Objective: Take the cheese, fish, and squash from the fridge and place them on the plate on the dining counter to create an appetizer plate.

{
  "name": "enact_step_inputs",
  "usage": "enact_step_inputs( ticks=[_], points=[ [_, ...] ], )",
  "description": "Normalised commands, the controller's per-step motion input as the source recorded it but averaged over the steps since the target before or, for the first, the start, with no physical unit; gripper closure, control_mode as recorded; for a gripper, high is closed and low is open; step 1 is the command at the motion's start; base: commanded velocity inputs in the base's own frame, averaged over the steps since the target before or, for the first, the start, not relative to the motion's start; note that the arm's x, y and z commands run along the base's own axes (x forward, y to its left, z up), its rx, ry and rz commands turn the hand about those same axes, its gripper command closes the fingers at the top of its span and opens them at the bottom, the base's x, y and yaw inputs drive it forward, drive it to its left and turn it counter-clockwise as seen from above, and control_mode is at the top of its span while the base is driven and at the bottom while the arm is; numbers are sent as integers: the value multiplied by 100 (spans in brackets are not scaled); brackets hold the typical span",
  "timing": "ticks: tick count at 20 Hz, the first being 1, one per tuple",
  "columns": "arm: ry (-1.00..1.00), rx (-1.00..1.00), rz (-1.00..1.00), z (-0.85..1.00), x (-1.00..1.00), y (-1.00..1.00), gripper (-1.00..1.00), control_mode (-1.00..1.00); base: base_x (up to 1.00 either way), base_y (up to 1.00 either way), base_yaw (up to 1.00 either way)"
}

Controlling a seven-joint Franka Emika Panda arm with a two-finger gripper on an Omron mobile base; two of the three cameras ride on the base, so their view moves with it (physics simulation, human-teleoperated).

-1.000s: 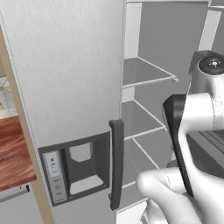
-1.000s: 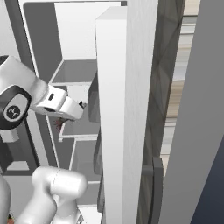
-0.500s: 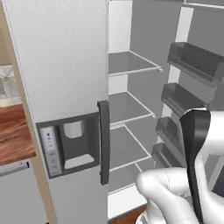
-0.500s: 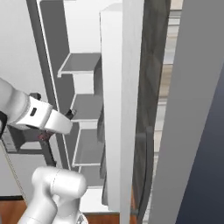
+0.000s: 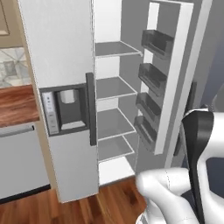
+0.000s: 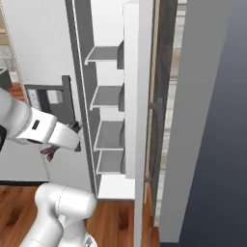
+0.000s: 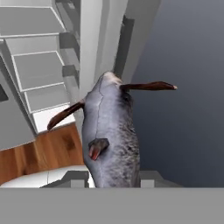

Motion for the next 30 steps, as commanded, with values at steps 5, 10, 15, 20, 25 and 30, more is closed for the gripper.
enact_step_inputs(
  ticks=[5,10,15,20,25,30],
  points=[
    [0,0,0,0,0,0,100,100,-100,27,13],
    [0,0,0,0,0,0,100,100,-100,14,13],
    [0,0,0,0,0,0,100,100,-100,4,11],
    [0,0,0,0,0,0,100,100,-100,2,11],
    [0,0,0,0,0,0,100,100,-100,6,12],
    [0,0,0,0,0,0,100,100,-100,20,11]
  ],
)
